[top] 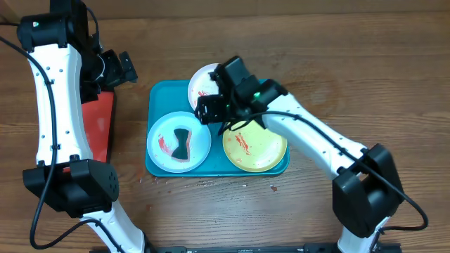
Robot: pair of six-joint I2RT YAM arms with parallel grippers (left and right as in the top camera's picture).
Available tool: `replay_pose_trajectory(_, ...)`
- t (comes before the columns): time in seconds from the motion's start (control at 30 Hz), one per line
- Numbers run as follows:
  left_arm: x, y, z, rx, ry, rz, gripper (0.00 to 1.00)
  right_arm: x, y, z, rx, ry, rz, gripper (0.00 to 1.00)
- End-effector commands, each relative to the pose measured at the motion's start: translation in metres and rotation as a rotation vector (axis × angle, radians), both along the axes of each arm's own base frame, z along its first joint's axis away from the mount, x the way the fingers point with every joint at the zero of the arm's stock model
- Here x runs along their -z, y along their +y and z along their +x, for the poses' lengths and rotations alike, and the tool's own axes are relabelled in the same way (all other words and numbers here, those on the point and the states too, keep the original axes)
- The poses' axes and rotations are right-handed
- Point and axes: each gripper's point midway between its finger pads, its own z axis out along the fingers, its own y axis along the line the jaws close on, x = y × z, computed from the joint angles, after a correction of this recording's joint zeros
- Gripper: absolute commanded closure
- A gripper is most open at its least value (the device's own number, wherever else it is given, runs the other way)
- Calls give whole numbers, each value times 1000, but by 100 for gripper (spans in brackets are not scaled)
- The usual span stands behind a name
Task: Clean dirty plates on tray and stack at the side
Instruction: 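Reach the right gripper to the light-blue plate rim and grasp it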
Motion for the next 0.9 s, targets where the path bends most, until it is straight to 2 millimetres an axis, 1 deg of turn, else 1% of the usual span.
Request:
replay_pose_trajectory(0.0, -4, -3, 1, 1, -15, -10, 0, 7, 6, 5, 45, -78, -94, 27)
replay_pose_trajectory(0.07, -4, -3, 0, 1, -13, -10, 0, 24, 7, 3, 87, -70, -147, 35)
replay_pose_trajectory(0.1, -4, -3, 0, 1, -12, -10, 0, 32, 6, 3, 114, -63, -172, 36)
replay_pose_trajectory(0.17, -4, -3, -2, 1, -4, -11, 0, 51, 3, 2, 160, -53, -230, 36)
replay_pose_trajectory(0.27, -4, -4, -3, 1, 1, -13, 0, 71, 7, -1, 148, -36, -255, 36)
replay_pose_trajectory(0.37, -4, -3, -3, 1, 1, -12, 0, 83, 7, -2, 144, -23, -269, 36)
replay_pose_trajectory(0.43, -4, -3, -3, 1, 0, -12, 0, 84, 7, -2, 144, -20, -272, 37)
replay_pose_trajectory(0.53, -4, -7, -4, 4, 5, -34, 0, 85, 9, -4, 137, -14, -269, 44)
replay_pose_trajectory(0.57, -4, -8, -4, 5, 4, -40, 9, 86, 10, -6, 132, -8, -265, 49)
replay_pose_trajectory(0.6, -4, -10, -4, 6, 5, -45, 31, 87, 11, -8, 126, -1, -262, 53)
replay_pose_trajectory(0.63, -4, -10, -4, 7, 4, -47, 41, 88, 13, -10, 120, 9, -258, 57)
replay_pose_trajectory(0.67, -4, -10, -4, 7, 5, -47, 48, 90, 14, -12, 118, 21, -257, 60)
replay_pose_trajectory(0.73, -3, -11, -4, 8, 6, -52, 47, 96, 12, -15, 138, 45, -267, 63)
replay_pose_trajectory(0.8, -2, -13, -7, 12, 17, -61, 43, 108, 9, -18, 144, 68, -289, 63)
replay_pose_trajectory(0.83, -2, -14, -7, 14, 22, -61, 40, 111, 8, -18, 143, 73, -295, 63)
replay_pose_trajectory(0.87, -2, -15, -8, 22, 25, -61, 33, 112, 8, -19, 142, 76, -299, 63)
